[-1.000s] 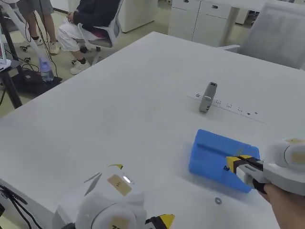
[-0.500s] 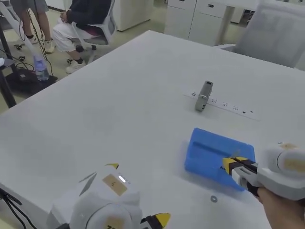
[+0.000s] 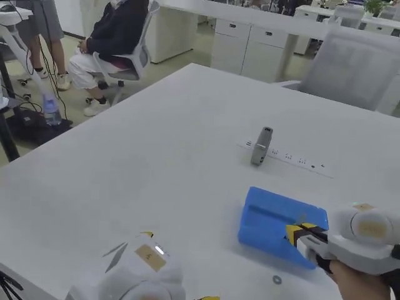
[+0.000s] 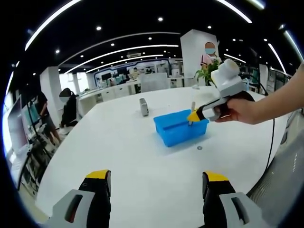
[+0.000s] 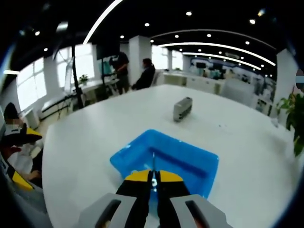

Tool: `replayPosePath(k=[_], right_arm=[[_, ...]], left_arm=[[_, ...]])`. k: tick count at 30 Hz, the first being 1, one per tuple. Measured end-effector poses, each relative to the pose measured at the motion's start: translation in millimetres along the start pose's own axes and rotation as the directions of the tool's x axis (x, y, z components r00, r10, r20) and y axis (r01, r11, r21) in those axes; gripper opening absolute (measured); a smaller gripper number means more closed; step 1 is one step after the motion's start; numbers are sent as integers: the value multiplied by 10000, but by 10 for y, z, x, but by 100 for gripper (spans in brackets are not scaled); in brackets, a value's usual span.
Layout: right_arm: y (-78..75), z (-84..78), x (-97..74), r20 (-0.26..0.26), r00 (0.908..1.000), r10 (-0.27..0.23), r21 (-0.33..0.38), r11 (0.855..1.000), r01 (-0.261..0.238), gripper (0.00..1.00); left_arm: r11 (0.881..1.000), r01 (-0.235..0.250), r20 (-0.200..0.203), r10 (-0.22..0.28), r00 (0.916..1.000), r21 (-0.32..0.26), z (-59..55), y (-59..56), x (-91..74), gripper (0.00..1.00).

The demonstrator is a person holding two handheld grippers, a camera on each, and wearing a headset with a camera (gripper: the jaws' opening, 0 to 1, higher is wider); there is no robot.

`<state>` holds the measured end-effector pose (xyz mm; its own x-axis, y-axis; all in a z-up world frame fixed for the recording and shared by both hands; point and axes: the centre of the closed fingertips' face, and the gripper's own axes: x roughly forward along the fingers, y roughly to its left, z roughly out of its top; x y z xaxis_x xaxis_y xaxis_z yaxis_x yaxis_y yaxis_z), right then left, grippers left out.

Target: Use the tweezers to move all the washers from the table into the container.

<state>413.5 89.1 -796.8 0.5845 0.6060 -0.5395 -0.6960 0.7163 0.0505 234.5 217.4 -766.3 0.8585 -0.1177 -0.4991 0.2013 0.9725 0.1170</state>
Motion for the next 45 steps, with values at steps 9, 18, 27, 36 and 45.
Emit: replayPosePath(k=[9, 18, 27, 36, 45], right_arm=[[-87, -31, -12, -256, 9996, -109, -18, 9999, 109, 2], [-93, -4, -52, -349, 9994, -80, 444, 9990, 95, 2], [-72, 288, -174, 388, 9992, -112, 490, 9988, 93, 2], [55, 820, -475, 1800, 9837, -48, -57, 10000, 59, 2], [325, 819, -689, 2164, 9757, 357, -1301, 9915, -74, 2]], left_arm=[[9999, 72, -6, -72, 10000, 118, 2, -27, -2, 80], [9997, 125, -66, -124, 9999, 194, -6, -40, -3, 81], [9997, 133, -39, -132, 9999, 216, 0, -38, -7, 81], [9997, 110, 27, -111, 9999, 208, 7, -36, -9, 80], [9998, 41, 101, -43, 9999, 198, 15, -26, -10, 80]])
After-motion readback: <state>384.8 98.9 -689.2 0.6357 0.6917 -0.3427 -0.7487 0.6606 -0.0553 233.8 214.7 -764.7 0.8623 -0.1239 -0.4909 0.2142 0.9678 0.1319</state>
